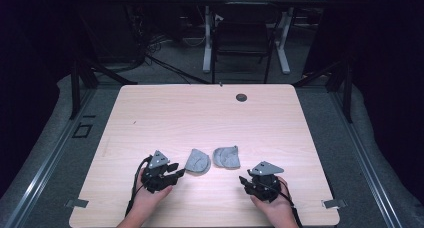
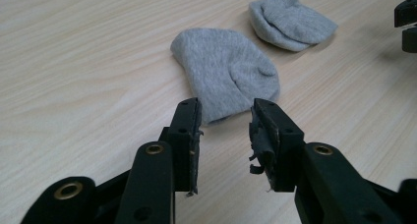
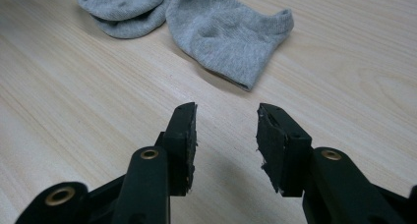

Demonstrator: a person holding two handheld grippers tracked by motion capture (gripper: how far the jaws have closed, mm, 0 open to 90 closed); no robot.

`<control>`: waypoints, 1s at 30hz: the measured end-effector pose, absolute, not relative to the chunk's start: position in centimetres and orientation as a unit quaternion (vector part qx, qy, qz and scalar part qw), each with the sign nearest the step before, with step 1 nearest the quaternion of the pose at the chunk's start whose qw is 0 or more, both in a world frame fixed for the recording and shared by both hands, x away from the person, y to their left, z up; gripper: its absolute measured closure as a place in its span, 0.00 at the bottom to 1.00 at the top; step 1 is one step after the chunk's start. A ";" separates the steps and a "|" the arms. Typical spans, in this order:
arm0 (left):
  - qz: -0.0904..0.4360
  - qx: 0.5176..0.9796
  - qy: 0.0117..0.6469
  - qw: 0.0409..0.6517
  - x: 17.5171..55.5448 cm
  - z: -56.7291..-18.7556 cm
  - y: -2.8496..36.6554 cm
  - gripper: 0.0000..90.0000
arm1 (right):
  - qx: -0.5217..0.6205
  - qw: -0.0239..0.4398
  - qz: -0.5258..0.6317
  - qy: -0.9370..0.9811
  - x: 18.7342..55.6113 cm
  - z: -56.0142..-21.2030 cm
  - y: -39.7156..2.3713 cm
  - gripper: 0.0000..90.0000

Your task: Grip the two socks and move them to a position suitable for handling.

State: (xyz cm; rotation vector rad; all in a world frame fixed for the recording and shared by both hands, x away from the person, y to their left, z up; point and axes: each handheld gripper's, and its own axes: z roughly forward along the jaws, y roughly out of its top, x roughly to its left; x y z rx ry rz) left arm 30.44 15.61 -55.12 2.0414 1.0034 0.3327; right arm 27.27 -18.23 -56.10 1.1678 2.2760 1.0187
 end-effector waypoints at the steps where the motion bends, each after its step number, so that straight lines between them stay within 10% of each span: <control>1: 0.132 0.810 0.398 0.409 30.6 -55.1 15.4 0.72 | 0.416 0.193 0.363 0.811 27.3 -56.1 -18.2 0.65; 16: 0.138 0.820 0.391 0.394 33.0 -55.0 12.8 0.99 | 0.417 0.189 0.365 0.810 27.4 -56.2 -18.3 0.66; 30: 0.128 0.834 0.388 0.371 34.5 -56.9 11.7 1.00 | 0.417 0.188 0.368 0.809 27.5 -56.2 -18.5 0.66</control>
